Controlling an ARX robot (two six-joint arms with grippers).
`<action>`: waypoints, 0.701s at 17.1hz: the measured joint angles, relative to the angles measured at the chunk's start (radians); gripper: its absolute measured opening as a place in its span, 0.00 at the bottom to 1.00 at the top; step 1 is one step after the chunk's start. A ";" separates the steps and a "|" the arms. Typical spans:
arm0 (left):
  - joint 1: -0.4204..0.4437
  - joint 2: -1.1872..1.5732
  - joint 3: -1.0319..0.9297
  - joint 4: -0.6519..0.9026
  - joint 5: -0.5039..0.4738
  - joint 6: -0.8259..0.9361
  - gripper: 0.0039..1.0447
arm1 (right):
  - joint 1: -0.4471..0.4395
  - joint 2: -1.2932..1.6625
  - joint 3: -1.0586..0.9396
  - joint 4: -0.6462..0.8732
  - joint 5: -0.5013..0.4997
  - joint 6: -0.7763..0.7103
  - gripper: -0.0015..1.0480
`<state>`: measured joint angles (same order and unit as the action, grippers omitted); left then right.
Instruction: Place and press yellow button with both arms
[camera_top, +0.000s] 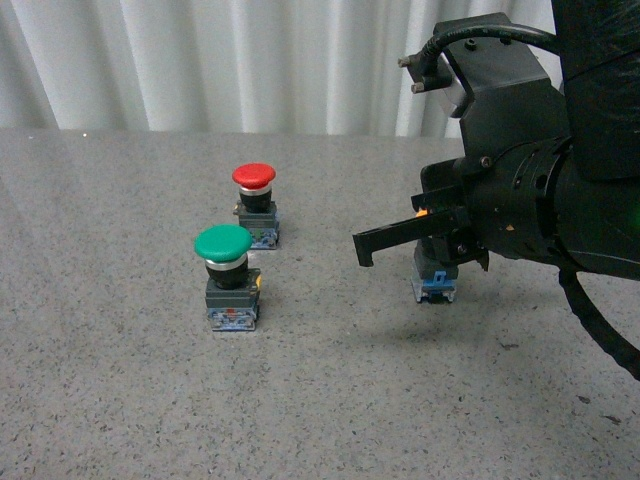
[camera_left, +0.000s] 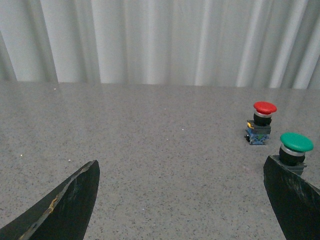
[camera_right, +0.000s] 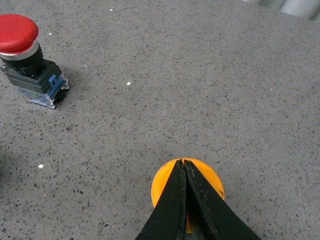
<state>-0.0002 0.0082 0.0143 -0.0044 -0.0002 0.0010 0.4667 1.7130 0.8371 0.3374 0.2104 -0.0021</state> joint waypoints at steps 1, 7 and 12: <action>0.000 0.000 0.000 0.000 0.000 0.000 0.94 | 0.000 0.000 0.002 -0.005 0.000 -0.001 0.02; 0.000 0.000 0.000 0.000 0.000 0.000 0.94 | 0.012 -0.061 -0.035 0.121 -0.114 0.083 0.02; 0.000 0.000 0.000 0.000 0.000 0.000 0.94 | 0.024 -0.214 -0.031 0.156 -0.174 0.196 0.02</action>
<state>-0.0002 0.0082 0.0143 -0.0040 -0.0002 0.0010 0.4911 1.4994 0.8059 0.4934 0.0360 0.1940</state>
